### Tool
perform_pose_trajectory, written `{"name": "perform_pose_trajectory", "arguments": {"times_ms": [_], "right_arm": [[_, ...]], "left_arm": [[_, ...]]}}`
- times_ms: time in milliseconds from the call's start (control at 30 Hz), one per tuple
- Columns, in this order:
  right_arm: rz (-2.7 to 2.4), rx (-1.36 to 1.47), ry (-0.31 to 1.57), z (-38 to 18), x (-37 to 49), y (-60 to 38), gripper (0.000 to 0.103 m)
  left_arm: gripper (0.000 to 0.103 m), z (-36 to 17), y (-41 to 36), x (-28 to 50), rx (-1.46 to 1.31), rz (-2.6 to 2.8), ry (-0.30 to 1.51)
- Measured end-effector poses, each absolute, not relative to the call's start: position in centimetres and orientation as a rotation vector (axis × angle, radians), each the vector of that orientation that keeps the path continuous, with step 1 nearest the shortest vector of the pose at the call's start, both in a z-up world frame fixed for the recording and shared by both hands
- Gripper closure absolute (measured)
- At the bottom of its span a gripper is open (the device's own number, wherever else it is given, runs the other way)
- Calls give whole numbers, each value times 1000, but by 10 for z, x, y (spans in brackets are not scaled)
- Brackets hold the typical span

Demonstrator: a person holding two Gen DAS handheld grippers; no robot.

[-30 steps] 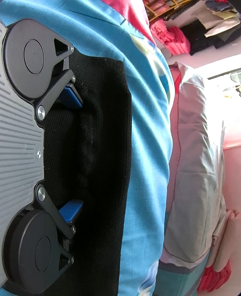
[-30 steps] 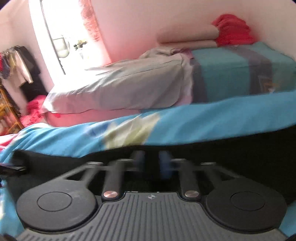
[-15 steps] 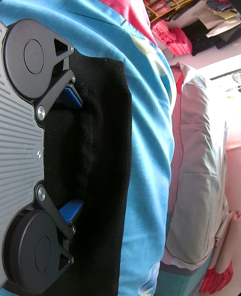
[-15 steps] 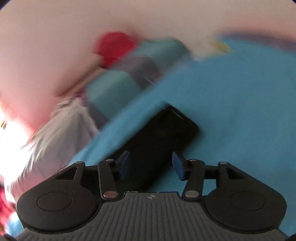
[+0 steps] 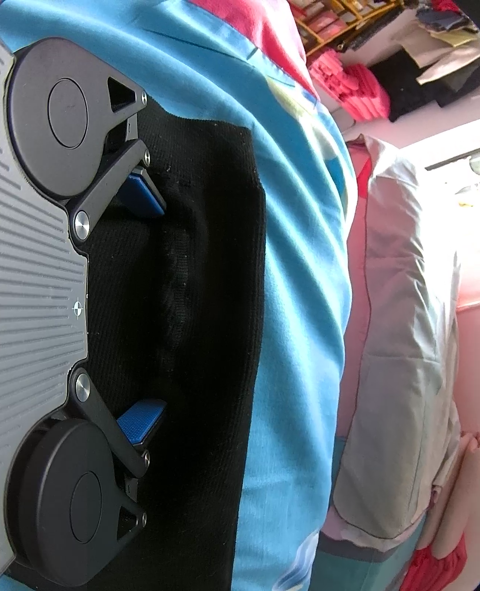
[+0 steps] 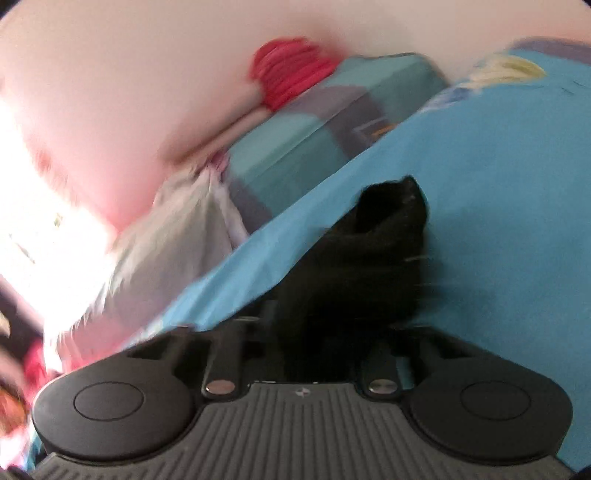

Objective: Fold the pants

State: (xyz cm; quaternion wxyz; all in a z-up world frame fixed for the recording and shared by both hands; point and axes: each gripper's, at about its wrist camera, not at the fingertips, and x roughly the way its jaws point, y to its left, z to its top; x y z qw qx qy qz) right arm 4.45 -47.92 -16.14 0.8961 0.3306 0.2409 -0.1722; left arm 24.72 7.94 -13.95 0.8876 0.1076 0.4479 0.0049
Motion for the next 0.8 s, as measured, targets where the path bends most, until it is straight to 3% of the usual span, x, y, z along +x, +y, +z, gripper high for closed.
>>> {"name": "perform_pose_trajectory", "arguments": {"times_ms": [67, 200, 300, 333, 367, 400, 533, 700, 800], "right_arm": [[-423, 636, 483, -152, 40, -500, 90], [-595, 839, 433, -169, 23, -555, 92], [-517, 717, 459, -157, 28, -537, 82], [-535, 745, 447, -156, 23, -536, 58], [-593, 770, 433, -154, 8, -535, 26], [-681, 802, 404, -153, -8, -530, 18], [-587, 974, 370, -168, -48, -496, 29], [-399, 852, 421, -174, -27, -463, 28], [-335, 921, 423, -175, -4, -484, 32]], "left_arm": [[0, -139, 79, 248, 227, 11, 937], [0, -140, 76, 248, 237, 15, 935], [0, -140, 76, 250, 234, 18, 942], [0, -139, 76, 251, 233, 17, 945], [0, -139, 76, 252, 233, 17, 949], [0, -139, 76, 252, 233, 18, 951], [0, -139, 76, 251, 234, 20, 947], [0, -140, 76, 251, 238, 23, 944], [0, -140, 74, 250, 246, 24, 939]]}}
